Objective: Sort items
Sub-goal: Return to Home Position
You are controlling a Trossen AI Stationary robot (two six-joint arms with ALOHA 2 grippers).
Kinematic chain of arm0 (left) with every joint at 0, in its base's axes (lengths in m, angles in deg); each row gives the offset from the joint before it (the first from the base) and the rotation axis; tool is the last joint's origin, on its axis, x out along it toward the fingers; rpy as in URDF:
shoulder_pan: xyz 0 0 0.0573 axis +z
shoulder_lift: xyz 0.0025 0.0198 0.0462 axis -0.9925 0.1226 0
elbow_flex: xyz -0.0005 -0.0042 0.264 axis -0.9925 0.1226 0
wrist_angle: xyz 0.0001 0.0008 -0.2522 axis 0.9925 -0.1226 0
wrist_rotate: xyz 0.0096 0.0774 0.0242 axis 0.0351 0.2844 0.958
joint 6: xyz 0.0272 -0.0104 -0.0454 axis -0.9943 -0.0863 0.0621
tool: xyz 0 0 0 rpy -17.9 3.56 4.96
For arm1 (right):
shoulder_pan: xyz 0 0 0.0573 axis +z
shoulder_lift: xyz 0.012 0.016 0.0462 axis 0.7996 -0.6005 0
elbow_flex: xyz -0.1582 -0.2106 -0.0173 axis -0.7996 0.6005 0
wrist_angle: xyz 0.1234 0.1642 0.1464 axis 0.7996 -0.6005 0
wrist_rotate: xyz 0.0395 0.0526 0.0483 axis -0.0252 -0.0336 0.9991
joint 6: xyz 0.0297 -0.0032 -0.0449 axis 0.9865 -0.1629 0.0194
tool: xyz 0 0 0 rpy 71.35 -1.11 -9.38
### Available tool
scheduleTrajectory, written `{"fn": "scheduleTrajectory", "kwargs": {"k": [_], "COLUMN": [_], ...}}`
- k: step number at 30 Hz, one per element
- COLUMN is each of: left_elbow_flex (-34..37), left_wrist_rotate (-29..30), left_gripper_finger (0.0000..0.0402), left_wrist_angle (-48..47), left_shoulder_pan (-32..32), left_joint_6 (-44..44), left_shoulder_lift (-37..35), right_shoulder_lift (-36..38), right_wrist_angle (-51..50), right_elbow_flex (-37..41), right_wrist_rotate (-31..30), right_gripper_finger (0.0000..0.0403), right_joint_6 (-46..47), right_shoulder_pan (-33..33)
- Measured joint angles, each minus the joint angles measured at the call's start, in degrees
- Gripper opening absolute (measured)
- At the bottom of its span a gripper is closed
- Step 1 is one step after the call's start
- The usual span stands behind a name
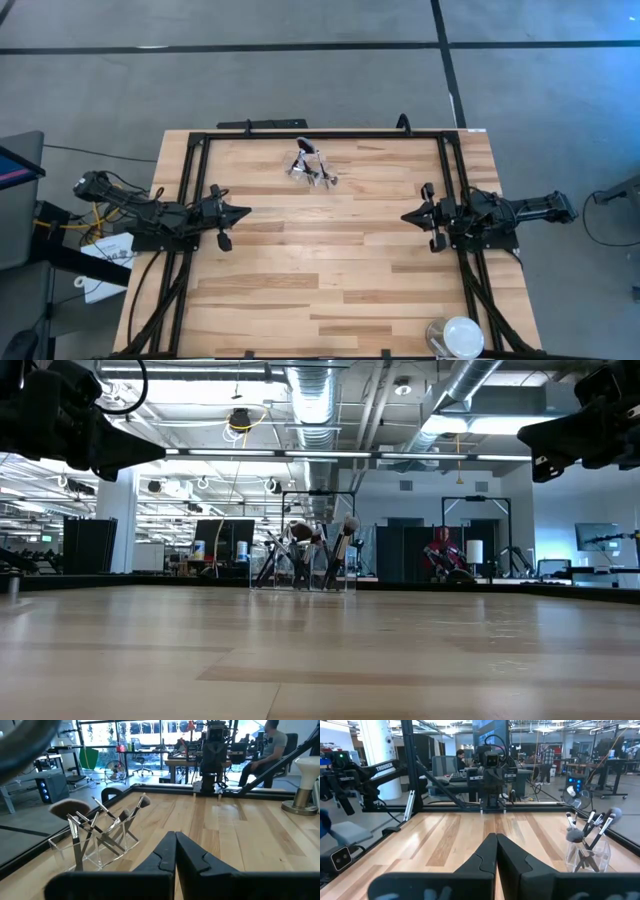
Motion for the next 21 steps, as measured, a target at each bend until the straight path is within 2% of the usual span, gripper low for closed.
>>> {"fn": "scheduleTrajectory", "kwargs": {"k": [21], "left_elbow_flex": [0.0], "left_wrist_rotate": [0.0], "left_gripper_finger": [0.0004], "left_wrist_angle": [0.6], "left_shoulder_pan": [0.0], "left_joint_6": [0.0], "left_shoulder_lift": [0.0], "right_shoulder_lift": [0.0], "right_wrist_angle": [0.0], "right_elbow_flex": [0.0], "right_wrist_rotate": [0.0], "right_gripper_finger": [0.0001], "right_joint_6": [0.0], "right_shoulder_pan": [0.0]}}
